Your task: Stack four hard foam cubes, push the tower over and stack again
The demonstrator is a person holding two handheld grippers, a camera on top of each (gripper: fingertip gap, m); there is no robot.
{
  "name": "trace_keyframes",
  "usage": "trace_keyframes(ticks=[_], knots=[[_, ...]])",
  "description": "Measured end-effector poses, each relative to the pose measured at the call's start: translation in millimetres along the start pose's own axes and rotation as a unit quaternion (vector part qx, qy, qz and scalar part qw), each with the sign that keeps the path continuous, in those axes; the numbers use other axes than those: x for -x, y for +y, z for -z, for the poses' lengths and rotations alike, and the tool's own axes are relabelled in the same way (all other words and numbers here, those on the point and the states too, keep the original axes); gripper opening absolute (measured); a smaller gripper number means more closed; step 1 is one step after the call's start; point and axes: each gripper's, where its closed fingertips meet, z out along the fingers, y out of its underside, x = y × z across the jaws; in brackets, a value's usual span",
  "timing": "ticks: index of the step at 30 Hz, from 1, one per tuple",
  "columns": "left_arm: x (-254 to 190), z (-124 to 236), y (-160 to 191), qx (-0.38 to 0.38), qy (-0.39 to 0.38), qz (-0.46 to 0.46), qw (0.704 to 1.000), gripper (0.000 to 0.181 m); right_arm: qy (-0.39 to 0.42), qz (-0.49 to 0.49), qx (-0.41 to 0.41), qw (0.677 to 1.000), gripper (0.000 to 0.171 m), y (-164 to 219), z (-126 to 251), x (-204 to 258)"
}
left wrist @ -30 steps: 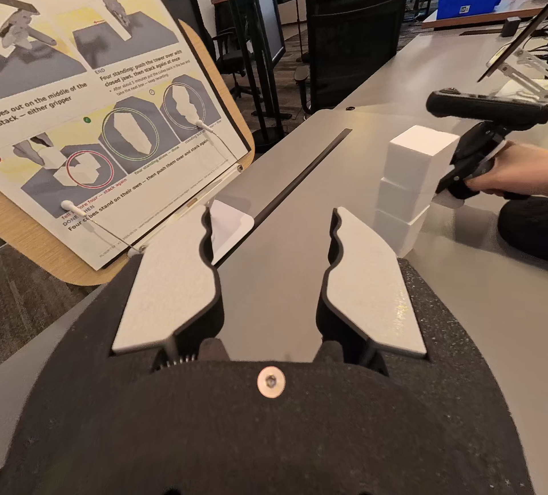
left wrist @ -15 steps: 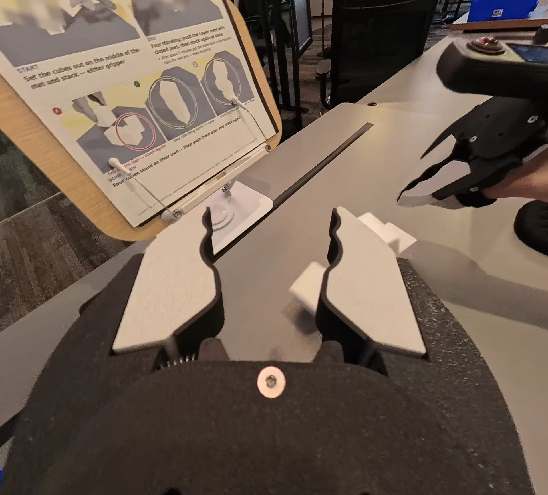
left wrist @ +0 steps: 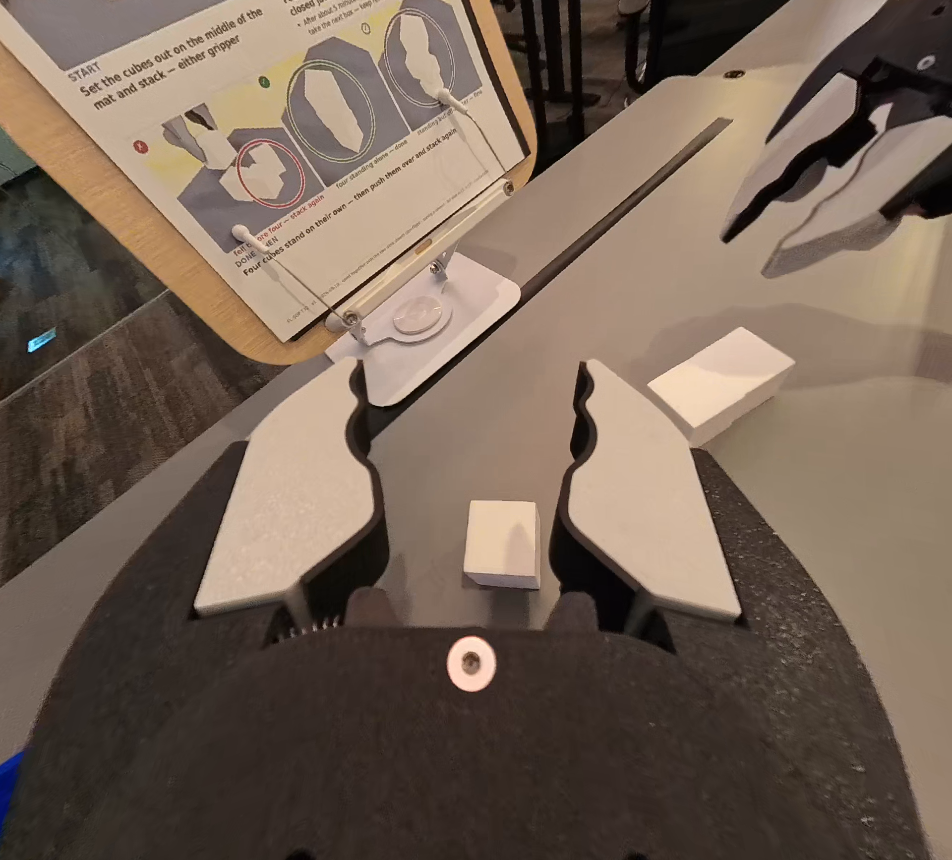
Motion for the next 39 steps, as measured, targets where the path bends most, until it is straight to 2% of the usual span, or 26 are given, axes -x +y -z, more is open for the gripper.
trace_keyframes(ticks=[2, 4, 6, 8, 10, 13, 16, 19, 21, 22, 25, 26, 29, 33, 39], knots=[[-3, -3, -3, 0.007, -0.010, -0.015, 1.000, 0.078, -0.037, 0.031, -0.024, 0.999, 0.052, 11, -10, 8], [-7, -7, -9, 0.000, -0.011, -0.017, 1.000, 0.079, -0.066, 0.049, -0.054, 0.995, 0.063, 28, -20, 17], [-13, -9, -19, -0.025, 0.000, 0.000, 1.000, 0.079, -0.081, 0.065, -0.086, 0.991, 0.064, 44, -30, 21], [-22, -10, -32, -0.056, 0.024, 0.020, 0.998, 0.079, -0.094, 0.062, -0.046, 0.992, 0.071, 64, -38, 19], [-33, -7, -41, -0.085, 0.051, 0.014, 0.995, 0.080, -0.104, 0.056, -0.053, 0.992, 0.077, 64, -38, 20], [-38, -1, -43, -0.104, 0.053, -0.020, 0.993, 0.082, -0.149, 0.051, -0.108, 0.982, 0.077, 52, -36, 40], [-31, 7, -38, -0.086, 0.019, -0.018, 0.996, 0.082, -0.114, 0.068, -0.081, 0.988, 0.080, 61, -47, 34], [-40, 15, -41, -0.095, 0.022, 0.001, 0.995, 0.081, -0.132, 0.052, -0.076, 0.987, 0.080, 68, -53, 37], [-53, 14, -39, -0.094, 0.044, -0.008, 0.995, 0.080, -0.139, 0.053, -0.072, 0.986, 0.064, 73, -56, 35], [-59, 11, -33, -0.080, 0.055, -0.029, 0.995, 0.081, -0.153, 0.053, -0.074, 0.984, 0.053, 74, -56, 38], [-53, -2, -4, -0.033, 0.057, -0.062, 0.996, 0.082, -0.162, 0.051, -0.077, 0.982, 0.053, 76, -52, 37], [-48, -6, 11, -0.014, 0.057, -0.054, 0.997, 0.082, -0.161, 0.050, -0.082, 0.982, 0.053, 77, -49, 35], [-11, -15, 66, 0.042, -0.010, -0.012, 0.999, 0.083, -0.163, 0.028, -0.094, 0.982, 0.052, 79, -43, 24], [-7, -25, 129, 0.082, -0.005, 0.032, 0.996, 0.088, -0.169, 0.002, -0.118, 0.978, 0.052, 81, -35, 14], [-18, -49, 170, 0.140, 0.023, 0.035, 0.989, 0.088, -0.182, -0.028, -0.156, 0.970, 0.052, 83, -18, 4]])
